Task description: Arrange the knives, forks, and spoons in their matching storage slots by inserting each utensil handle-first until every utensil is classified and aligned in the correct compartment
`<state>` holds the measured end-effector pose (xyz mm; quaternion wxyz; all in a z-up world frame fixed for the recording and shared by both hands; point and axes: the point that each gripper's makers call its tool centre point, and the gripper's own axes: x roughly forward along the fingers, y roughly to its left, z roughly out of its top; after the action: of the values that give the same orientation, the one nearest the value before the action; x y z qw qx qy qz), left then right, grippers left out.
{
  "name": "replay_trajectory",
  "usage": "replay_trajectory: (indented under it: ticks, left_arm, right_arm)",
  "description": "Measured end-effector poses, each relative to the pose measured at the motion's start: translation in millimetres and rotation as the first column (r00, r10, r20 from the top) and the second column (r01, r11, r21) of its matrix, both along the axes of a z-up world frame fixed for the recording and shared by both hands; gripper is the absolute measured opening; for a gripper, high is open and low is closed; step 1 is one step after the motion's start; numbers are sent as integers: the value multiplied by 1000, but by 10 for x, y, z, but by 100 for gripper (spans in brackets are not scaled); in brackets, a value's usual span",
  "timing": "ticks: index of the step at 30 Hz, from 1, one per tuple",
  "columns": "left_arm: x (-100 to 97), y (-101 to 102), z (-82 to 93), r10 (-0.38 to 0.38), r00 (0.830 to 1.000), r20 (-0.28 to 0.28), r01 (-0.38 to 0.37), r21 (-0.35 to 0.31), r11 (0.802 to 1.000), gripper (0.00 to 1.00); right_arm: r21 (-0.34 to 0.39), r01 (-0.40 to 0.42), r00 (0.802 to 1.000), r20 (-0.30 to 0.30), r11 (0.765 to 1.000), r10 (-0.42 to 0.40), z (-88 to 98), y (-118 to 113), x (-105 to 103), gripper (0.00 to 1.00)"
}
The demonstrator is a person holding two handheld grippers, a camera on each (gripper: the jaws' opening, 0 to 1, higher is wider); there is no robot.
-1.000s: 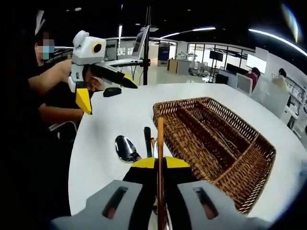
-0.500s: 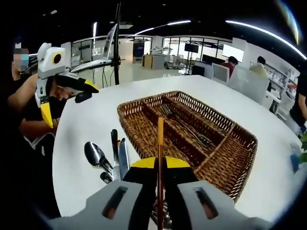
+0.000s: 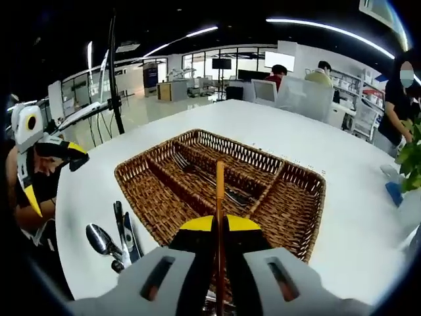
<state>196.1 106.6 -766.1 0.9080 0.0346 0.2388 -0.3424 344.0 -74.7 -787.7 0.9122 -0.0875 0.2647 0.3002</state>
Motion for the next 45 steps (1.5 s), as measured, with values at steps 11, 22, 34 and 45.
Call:
replay_trajectory:
  ticks: [11, 22, 34, 45]
  left_arm:
    - [2, 5, 10, -2, 1000, 3, 2, -1, 1000, 100]
    - [0, 12, 28, -7, 1000, 6, 7, 0, 1000, 100]
    - [14, 23, 37, -13, 1000, 8, 13, 4, 1000, 100]
    - [22, 26, 45, -23, 1000, 8, 22, 18, 1000, 100]
  right_arm:
    - [56, 122, 992, -48, 991, -120, -44, -130, 291, 3]
    - [126, 289, 954, -123, 949, -274, -123, -265, 599, 3]
    - [153, 426, 900, -175, 892, -399, -280, -390, 798, 3]
    - [186, 515, 853, -215, 837, -476, -369, -415, 873, 3]
